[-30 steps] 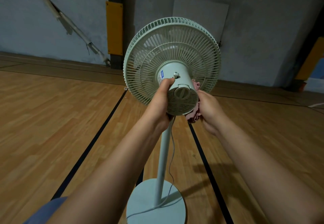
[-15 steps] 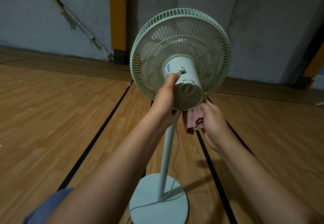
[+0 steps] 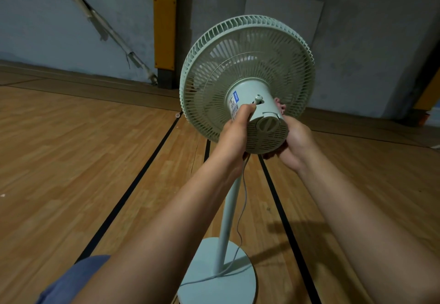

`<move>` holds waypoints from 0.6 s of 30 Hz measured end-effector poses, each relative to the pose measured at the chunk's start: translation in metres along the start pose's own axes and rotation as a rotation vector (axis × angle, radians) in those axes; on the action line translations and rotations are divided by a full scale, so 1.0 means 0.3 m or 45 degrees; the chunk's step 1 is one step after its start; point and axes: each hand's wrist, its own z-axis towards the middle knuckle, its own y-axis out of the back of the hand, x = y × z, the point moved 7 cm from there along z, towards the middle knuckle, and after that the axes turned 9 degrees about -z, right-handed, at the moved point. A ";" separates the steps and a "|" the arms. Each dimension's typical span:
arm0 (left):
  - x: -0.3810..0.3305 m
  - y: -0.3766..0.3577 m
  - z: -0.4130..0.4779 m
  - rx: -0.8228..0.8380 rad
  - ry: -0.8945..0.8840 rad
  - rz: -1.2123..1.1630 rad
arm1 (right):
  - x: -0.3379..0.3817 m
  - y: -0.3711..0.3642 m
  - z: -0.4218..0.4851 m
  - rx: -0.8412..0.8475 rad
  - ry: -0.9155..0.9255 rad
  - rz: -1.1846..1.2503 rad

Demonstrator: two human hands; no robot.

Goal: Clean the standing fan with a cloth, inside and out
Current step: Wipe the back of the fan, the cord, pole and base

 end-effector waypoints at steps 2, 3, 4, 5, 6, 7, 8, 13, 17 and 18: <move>0.006 0.004 -0.001 -0.038 0.001 -0.027 | -0.013 -0.003 0.017 0.012 -0.039 -0.006; 0.006 0.007 0.001 -0.051 -0.003 -0.033 | -0.025 -0.008 0.018 0.025 -0.053 0.019; 0.004 0.011 0.004 -0.062 -0.007 -0.025 | -0.036 -0.014 0.014 0.045 -0.063 0.053; 0.001 0.014 0.003 -0.072 -0.008 -0.006 | -0.048 -0.022 0.009 0.072 -0.066 0.074; -0.004 0.017 0.003 -0.085 -0.012 0.024 | -0.061 -0.030 0.004 0.095 -0.065 0.089; -0.006 0.021 0.005 -0.096 -0.020 0.052 | -0.073 -0.035 -0.001 0.109 -0.064 0.105; -0.005 0.024 0.008 -0.105 -0.029 0.079 | -0.082 -0.034 -0.004 0.111 -0.063 0.118; -0.009 0.037 -0.001 -0.226 -0.095 0.356 | -0.069 -0.015 -0.016 0.089 -0.030 0.130; -0.016 0.026 -0.002 -0.202 -0.128 0.409 | -0.069 -0.015 -0.029 0.133 -0.063 0.115; -0.015 0.027 0.000 -0.200 -0.121 0.421 | -0.077 -0.011 -0.031 0.139 -0.086 0.118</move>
